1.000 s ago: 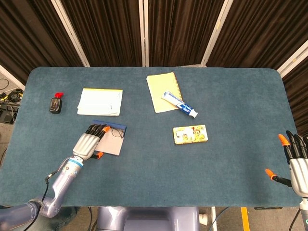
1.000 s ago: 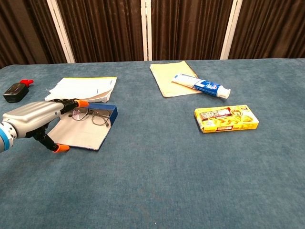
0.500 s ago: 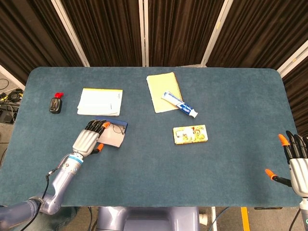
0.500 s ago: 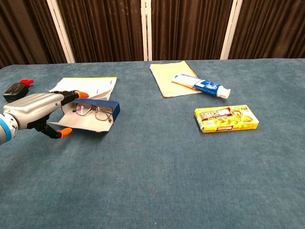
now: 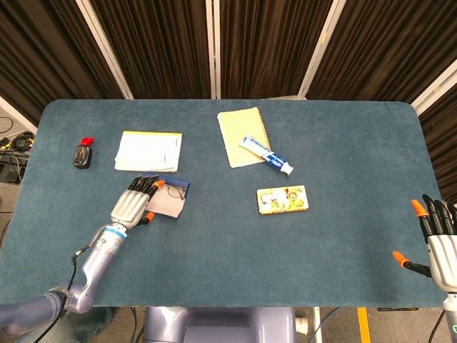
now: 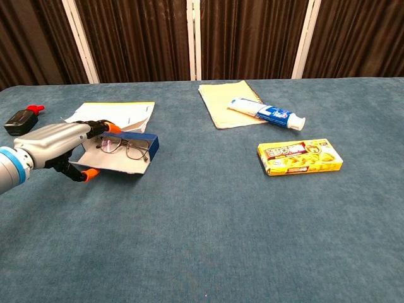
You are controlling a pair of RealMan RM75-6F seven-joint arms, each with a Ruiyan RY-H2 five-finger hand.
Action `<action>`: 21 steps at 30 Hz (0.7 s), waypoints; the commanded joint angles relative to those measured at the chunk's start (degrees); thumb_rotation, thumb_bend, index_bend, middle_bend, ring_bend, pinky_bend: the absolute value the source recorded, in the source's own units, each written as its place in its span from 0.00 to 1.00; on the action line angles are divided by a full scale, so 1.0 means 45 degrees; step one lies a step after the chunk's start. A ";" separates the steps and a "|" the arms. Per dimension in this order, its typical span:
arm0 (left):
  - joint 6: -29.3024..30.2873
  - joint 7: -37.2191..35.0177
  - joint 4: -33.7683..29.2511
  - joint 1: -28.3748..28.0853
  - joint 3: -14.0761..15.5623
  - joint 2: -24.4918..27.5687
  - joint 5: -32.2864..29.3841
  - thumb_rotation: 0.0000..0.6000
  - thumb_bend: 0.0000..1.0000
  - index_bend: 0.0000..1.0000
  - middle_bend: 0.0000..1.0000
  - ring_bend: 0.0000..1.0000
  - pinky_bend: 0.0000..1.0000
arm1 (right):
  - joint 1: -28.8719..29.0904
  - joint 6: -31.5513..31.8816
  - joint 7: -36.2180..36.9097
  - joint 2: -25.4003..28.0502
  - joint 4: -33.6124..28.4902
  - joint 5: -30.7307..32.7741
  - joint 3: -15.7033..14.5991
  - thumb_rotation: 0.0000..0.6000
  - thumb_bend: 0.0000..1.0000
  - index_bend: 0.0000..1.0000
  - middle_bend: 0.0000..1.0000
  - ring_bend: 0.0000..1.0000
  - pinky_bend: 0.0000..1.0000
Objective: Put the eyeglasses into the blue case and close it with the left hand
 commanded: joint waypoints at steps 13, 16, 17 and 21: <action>0.0523 0.0032 -0.0420 0.0370 0.0492 0.0445 0.0520 1.00 0.47 0.53 0.00 0.00 0.00 | -0.0025 0.0058 -0.0016 0.0005 -0.0069 -0.0052 -0.0025 1.00 0.00 0.00 0.00 0.00 0.00; 0.0714 0.0191 -0.0795 0.0525 0.0634 0.0735 0.0630 1.00 0.48 0.57 0.00 0.00 0.00 | -0.0036 0.0079 -0.0009 0.0013 -0.0077 -0.0062 -0.0029 1.00 0.00 0.00 0.00 0.00 0.00; 0.0765 0.0236 -0.0930 0.0573 0.0670 0.0843 0.0651 1.00 0.48 0.58 0.00 0.00 0.00 | -0.0039 0.0083 -0.0007 0.0016 -0.0082 -0.0068 -0.0032 1.00 0.00 0.00 0.00 0.00 0.00; 0.1055 0.0533 -0.1561 0.0789 0.0825 0.1348 0.0777 1.00 0.48 0.63 0.00 0.00 0.00 | -0.0044 0.0099 0.0007 0.0028 -0.0109 -0.0114 -0.0048 1.00 0.00 0.00 0.00 0.00 0.00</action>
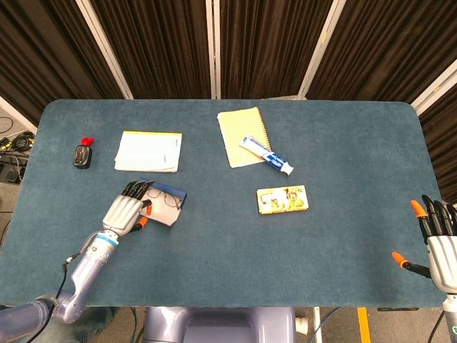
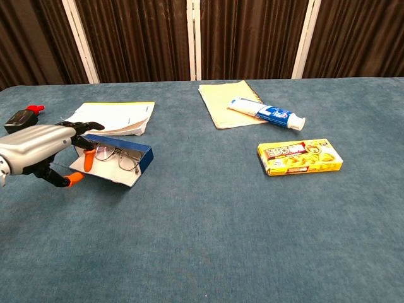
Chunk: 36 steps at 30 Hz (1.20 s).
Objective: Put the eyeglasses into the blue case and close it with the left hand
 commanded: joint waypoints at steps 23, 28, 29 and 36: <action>-0.0563 0.3259 -0.6931 0.0512 0.0526 0.3921 -0.2679 1.00 0.48 0.67 0.00 0.00 0.00 | -0.0084 0.0199 0.0276 0.0135 -0.0095 -0.0173 -0.0014 1.00 0.00 0.00 0.00 0.00 0.00; -0.0978 0.2787 -0.6297 0.0183 0.0141 0.3483 -0.3119 1.00 0.48 0.67 0.00 0.00 0.00 | -0.0068 0.0155 0.0212 0.0105 -0.0077 -0.0152 -0.0015 1.00 0.00 0.00 0.00 0.00 0.00; -0.1013 0.2806 -0.6199 0.0132 0.0103 0.3402 -0.3202 1.00 0.48 0.67 0.00 0.00 0.00 | -0.0066 0.0151 0.0200 0.0100 -0.0075 -0.0149 -0.0014 1.00 0.00 0.00 0.00 0.00 0.00; -0.1210 0.3295 -0.5780 -0.0279 -0.0133 0.2951 -0.4029 1.00 0.48 0.64 0.00 0.00 0.00 | -0.0063 0.0134 0.0183 0.0089 -0.0087 -0.0114 -0.0003 1.00 0.00 0.00 0.00 0.00 0.00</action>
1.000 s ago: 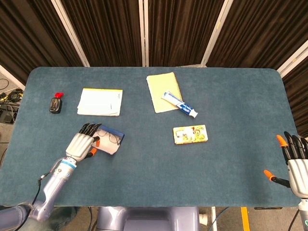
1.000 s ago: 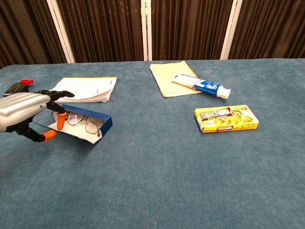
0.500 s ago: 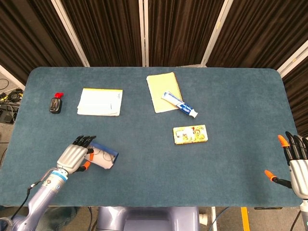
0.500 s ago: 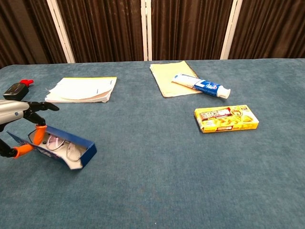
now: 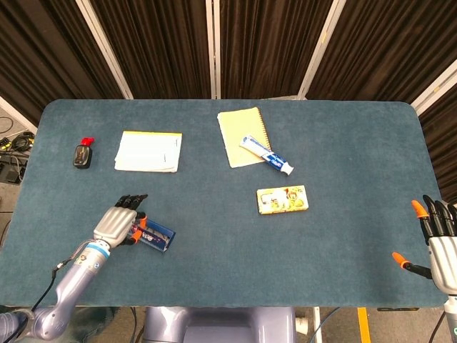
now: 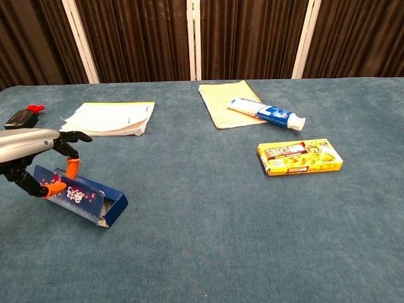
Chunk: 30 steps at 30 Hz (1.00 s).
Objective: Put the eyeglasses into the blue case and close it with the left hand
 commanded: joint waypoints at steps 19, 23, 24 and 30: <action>0.0264 0.0756 0.0950 -0.0782 -0.0513 -0.1046 -0.1426 1.00 0.31 0.06 0.00 0.00 0.00 | 0.0002 -0.0040 0.0045 0.0006 0.0056 0.0103 0.0034 1.00 0.00 0.00 0.00 0.00 0.00; 0.0473 0.0270 0.0942 -0.0679 -0.0541 -0.0947 -0.0906 1.00 0.22 0.00 0.00 0.00 0.00 | 0.0009 -0.0051 0.0043 -0.0002 0.0064 0.0110 0.0038 1.00 0.00 0.00 0.00 0.00 0.00; 0.0549 0.0125 0.0906 -0.0643 -0.0547 -0.0892 -0.0730 1.00 0.22 0.00 0.00 0.00 0.00 | 0.0009 -0.0048 0.0041 -0.0001 0.0066 0.0107 0.0037 1.00 0.00 0.00 0.00 0.00 0.00; 0.0641 -0.0509 0.0536 -0.0488 -0.0369 -0.0293 0.0182 1.00 0.17 0.00 0.00 0.00 0.00 | -0.0011 -0.0017 0.0091 0.0025 0.0044 0.0113 0.0043 1.00 0.00 0.00 0.00 0.00 0.00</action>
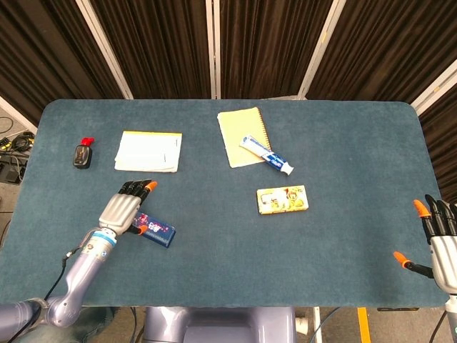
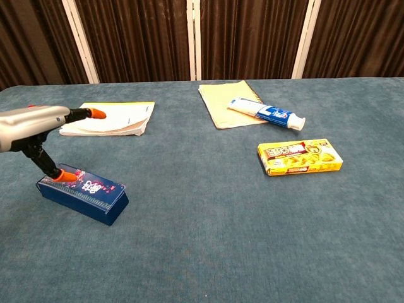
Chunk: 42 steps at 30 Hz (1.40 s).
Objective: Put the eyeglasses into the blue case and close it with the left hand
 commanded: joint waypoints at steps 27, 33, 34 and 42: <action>-0.0981 -0.0688 0.1000 0.0148 0.1246 -0.0167 0.1249 1.00 0.13 0.35 0.00 0.00 0.00 | 0.0025 -0.0081 -0.0059 -0.0040 0.0003 0.0004 -0.0027 1.00 0.00 0.00 0.00 0.00 0.00; -0.1012 -0.0830 0.1029 0.0225 0.1313 -0.0137 0.1358 1.00 0.13 0.41 0.00 0.00 0.00 | 0.0033 -0.0095 -0.0167 -0.0084 -0.0004 0.0004 -0.0035 1.00 0.00 0.00 0.00 0.00 0.00; -0.0997 -0.0844 0.1043 0.0236 0.1311 -0.0141 0.1381 1.00 0.13 0.42 0.00 0.00 0.00 | 0.0036 -0.0100 -0.0181 -0.0091 -0.0006 0.0007 -0.0034 1.00 0.00 0.00 0.00 0.00 0.00; -0.0959 -0.0833 0.1112 0.0301 0.1344 -0.0195 0.1468 1.00 0.13 0.45 0.00 0.00 0.00 | 0.0034 -0.0107 -0.0188 -0.0092 -0.0011 0.0045 -0.0024 1.00 0.00 0.00 0.00 0.00 0.00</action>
